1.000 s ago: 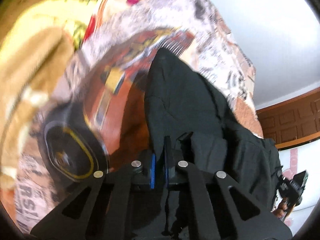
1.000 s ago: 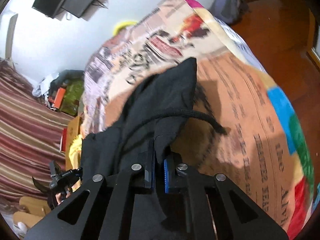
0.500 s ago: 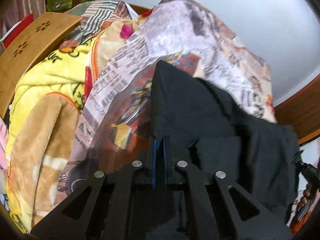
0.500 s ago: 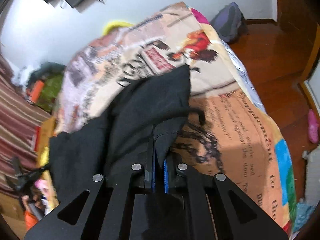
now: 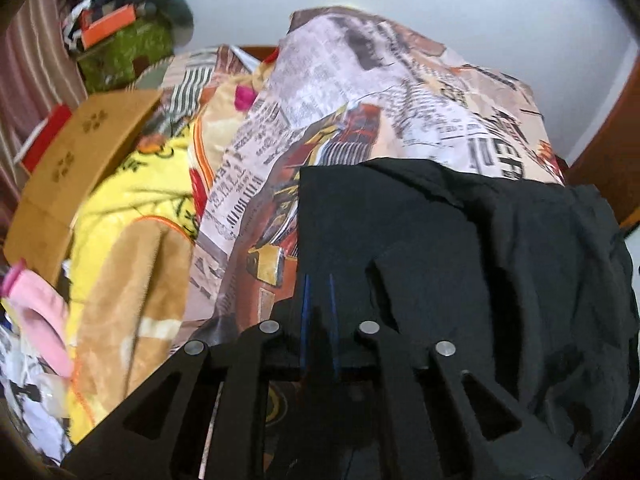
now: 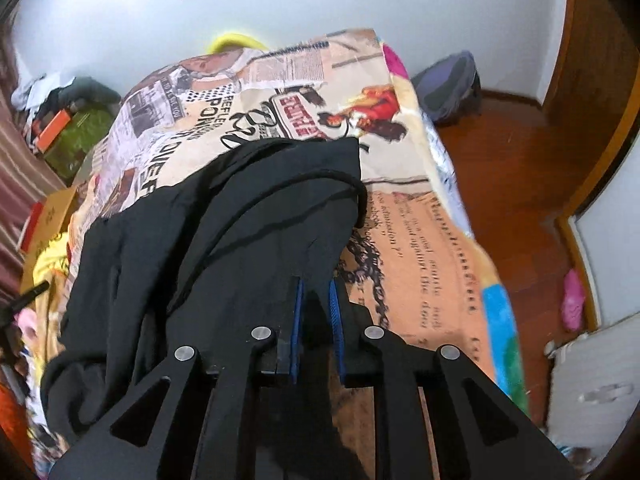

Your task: Fold large clothes

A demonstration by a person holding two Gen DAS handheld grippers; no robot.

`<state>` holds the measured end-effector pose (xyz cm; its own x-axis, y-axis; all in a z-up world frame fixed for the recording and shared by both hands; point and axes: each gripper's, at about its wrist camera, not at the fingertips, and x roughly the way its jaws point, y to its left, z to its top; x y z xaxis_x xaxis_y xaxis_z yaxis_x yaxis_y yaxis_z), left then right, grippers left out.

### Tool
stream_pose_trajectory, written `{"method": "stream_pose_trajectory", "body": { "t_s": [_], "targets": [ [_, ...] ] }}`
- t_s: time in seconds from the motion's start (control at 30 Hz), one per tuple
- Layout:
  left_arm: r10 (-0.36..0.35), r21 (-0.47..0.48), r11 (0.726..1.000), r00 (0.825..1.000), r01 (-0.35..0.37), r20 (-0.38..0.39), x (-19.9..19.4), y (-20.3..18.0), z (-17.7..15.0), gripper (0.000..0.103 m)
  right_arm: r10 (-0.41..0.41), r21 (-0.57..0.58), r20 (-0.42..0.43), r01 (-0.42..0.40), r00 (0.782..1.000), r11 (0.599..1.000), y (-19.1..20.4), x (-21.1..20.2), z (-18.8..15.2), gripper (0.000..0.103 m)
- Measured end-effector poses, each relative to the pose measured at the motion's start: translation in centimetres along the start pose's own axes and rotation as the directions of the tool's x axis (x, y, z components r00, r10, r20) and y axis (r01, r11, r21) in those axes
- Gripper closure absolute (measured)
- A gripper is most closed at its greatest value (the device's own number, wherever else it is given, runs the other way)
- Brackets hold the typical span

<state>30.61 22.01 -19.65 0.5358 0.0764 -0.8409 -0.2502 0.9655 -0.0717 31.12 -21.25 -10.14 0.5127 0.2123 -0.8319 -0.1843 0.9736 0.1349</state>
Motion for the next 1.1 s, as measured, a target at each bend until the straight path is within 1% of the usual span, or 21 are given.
{"method": "stream_pose_trajectory", "body": {
  "t_s": [0.07,0.1,0.13,0.17,0.2,0.23,0.3,0.4,0.47,0.53,0.6,0.77,0.87,0.93,1.1],
  "targets": [
    [0.002,0.031,1.000,1.000,-0.002,0.012,-1.4,-0.5,-0.5,0.093,0.011,-0.010,0.021,-0.011,1.000,1.000,0.3,-1.2,-0.4,0.091],
    [-0.002,0.045,0.999,1.000,0.001,0.021,-2.1,-0.7,-0.8,0.090,0.017,-0.017,0.032,-0.016,0.999,1.000,0.4,-2.0,-0.6,0.089],
    [-0.004,0.053,0.999,1.000,0.002,0.028,-2.6,-0.8,-1.0,0.084,0.019,-0.024,0.042,-0.018,0.999,1.000,0.6,-2.6,-0.7,0.088],
    [-0.008,0.058,0.998,0.999,0.005,0.037,-3.3,-0.9,-1.4,0.081,0.022,-0.038,0.058,-0.020,0.998,0.999,0.8,-3.5,-1.1,0.084],
    [-0.012,0.060,0.998,0.999,0.009,0.049,-4.1,-0.8,-1.8,0.073,0.021,-0.047,0.069,-0.018,0.997,0.999,1.0,-3.9,-1.3,0.077],
    [-0.013,0.059,0.998,0.998,0.010,0.058,-4.6,-0.7,-2.1,0.067,0.020,-0.055,0.082,-0.015,0.996,0.998,1.2,-4.4,-1.6,0.073],
    [-0.015,0.052,0.999,0.997,0.011,0.076,-5.7,-0.5,-2.8,0.060,0.007,-0.080,0.116,0.002,0.993,0.997,1.5,-5.5,-2.3,0.056],
    [-0.012,0.036,0.999,0.997,0.009,0.079,-6.7,0.3,-4.1,0.050,-0.001,-0.114,0.136,0.017,0.991,0.993,1.6,-6.6,-3.7,0.044],
    [-0.012,0.027,1.000,0.998,0.011,0.069,-7.1,0.9,-5.1,0.049,0.005,-0.123,0.123,0.010,0.992,0.992,1.4,-6.7,-4.4,0.042],
    [-0.015,0.020,1.000,0.999,0.014,0.046,-7.0,1.5,-6.3,0.049,0.015,-0.114,0.103,-0.003,0.995,0.993,0.8,-6.6,-5.3,0.042],
    [-0.013,0.008,1.000,1.000,0.013,0.019,-6.8,2.1,-7.5,0.048,0.006,-0.097,0.077,0.001,0.997,0.995,0.0,-6.3,-6.4,0.041],
    [-0.009,-0.053,0.999,0.996,0.004,-0.084,-4.7,4.2,-11.4,0.048,-0.008,-0.046,0.018,0.008,1.000,0.999,-1.8,-5.3,-8.5,0.041],
    [-0.019,-0.103,0.995,0.989,0.003,-0.148,-3.4,5.4,-13.6,0.048,-0.014,-0.011,-0.024,0.014,1.000,1.000,-2.7,-4.5,-9.8,0.041],
    [-0.044,-0.137,0.990,0.981,0.018,-0.186,-2.7,6.1,-15.0,0.048,-0.010,0.003,-0.041,0.010,0.999,1.000,-3.1,-4.5,-10.6,0.041],
    [-0.104,-0.182,0.982,0.964,0.060,-0.245,-1.3,6.5,-17.5,0.048,0.017,0.028,-0.101,-0.015,0.995,1.000,-3.7,-3.4,-12.7,0.041]
  ]
}}
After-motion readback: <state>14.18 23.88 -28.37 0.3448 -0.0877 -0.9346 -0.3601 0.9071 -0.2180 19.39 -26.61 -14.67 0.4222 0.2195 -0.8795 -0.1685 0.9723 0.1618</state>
